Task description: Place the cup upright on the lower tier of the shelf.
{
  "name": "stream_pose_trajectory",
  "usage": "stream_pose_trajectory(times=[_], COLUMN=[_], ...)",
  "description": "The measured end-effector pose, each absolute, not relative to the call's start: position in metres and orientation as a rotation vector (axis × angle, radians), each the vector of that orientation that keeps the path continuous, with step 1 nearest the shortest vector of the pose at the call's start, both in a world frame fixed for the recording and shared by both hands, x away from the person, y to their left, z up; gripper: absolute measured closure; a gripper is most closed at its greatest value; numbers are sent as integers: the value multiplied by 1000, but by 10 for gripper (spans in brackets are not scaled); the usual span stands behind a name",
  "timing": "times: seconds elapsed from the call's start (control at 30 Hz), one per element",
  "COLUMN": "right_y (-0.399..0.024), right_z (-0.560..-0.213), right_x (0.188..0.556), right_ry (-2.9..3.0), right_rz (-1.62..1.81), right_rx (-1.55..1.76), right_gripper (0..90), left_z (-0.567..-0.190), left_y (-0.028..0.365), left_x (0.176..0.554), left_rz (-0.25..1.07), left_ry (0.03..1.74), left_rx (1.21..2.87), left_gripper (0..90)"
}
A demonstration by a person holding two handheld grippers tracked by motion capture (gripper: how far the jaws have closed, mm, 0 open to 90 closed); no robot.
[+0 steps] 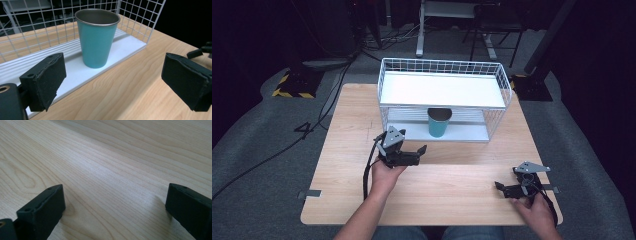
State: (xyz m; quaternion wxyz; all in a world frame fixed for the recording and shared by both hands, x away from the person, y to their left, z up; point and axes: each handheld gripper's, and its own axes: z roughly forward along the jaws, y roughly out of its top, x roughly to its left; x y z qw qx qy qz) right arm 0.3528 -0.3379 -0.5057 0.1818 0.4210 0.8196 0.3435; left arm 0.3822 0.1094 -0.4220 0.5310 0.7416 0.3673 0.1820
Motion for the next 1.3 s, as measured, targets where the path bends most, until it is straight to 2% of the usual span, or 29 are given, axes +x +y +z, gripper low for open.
stream_pose_trajectory(times=[0.27, 0.53, 1.17, 1.3], right_y=[-338, -338, -338, -338], right_z=[-506, -506, -506, -506], right_x=[353, 353, 354, 354], right_ry=[2314, 2315, 2318, 2319], right_rz=[969, 970, 976, 976], right_rx=[1189, 1190, 1192, 1192], right_gripper=[32, 31, 30, 30], left_z=[-412, -408, -429, -436], left_y=[129, 144, 188, 193], left_x=[350, 330, 285, 280], left_rz=[484, 469, 416, 460], left_ry=[831, 817, 806, 817], left_rx=[1845, 1828, 1944, 1977], left_gripper=[61, 61, 61, 61])
